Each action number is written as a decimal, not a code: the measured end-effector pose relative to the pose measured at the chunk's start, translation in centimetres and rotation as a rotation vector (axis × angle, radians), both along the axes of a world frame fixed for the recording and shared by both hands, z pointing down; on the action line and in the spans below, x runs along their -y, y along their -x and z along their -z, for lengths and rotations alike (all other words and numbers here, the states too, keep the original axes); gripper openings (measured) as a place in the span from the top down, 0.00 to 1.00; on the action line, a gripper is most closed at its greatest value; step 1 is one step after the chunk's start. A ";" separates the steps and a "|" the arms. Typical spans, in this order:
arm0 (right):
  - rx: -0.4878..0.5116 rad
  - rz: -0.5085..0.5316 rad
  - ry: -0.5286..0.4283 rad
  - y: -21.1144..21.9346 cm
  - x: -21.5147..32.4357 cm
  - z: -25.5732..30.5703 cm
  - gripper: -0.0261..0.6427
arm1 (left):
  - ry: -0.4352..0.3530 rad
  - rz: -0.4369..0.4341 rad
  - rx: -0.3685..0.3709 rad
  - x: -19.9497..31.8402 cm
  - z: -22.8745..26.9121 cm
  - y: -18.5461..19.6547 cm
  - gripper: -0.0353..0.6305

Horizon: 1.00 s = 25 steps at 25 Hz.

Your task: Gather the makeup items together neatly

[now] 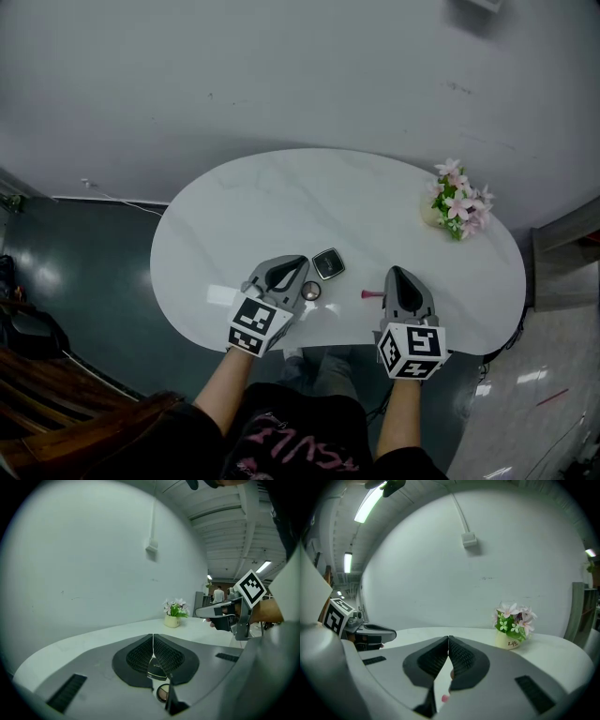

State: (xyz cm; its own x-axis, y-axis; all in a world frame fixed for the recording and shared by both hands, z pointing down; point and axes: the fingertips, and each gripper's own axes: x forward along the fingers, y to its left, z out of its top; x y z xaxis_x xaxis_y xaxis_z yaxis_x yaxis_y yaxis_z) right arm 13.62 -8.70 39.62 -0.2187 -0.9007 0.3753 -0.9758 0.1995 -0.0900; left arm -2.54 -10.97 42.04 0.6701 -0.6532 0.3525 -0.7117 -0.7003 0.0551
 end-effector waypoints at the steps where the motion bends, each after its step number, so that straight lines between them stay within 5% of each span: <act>1: 0.003 0.000 0.008 -0.2 0.2 -0.4 0.87 | 0.006 0.003 0.003 0.2 -0.3 -0.2 0.93; 16: 0.049 0.038 0.103 -1.8 2.3 -5.4 0.87 | 0.086 -0.009 0.103 1.8 -4.7 -2.1 0.93; 22: 0.065 0.059 0.122 -1.7 3.1 -6.5 0.87 | 0.100 -0.093 0.189 2.1 -6.1 -3.0 0.92; 25: 0.075 0.060 0.133 -1.7 3.4 -7.0 0.87 | 0.133 -0.157 0.218 2.0 -6.7 -3.7 0.75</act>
State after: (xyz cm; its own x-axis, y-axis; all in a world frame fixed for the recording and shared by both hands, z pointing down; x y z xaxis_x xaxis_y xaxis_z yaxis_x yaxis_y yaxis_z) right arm 15.35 -12.10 46.66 -0.3025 -0.8285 0.4712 -0.9520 0.2387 -0.1914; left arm 1.13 -13.00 48.78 0.6581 -0.4864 0.5747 -0.6006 -0.7995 0.0111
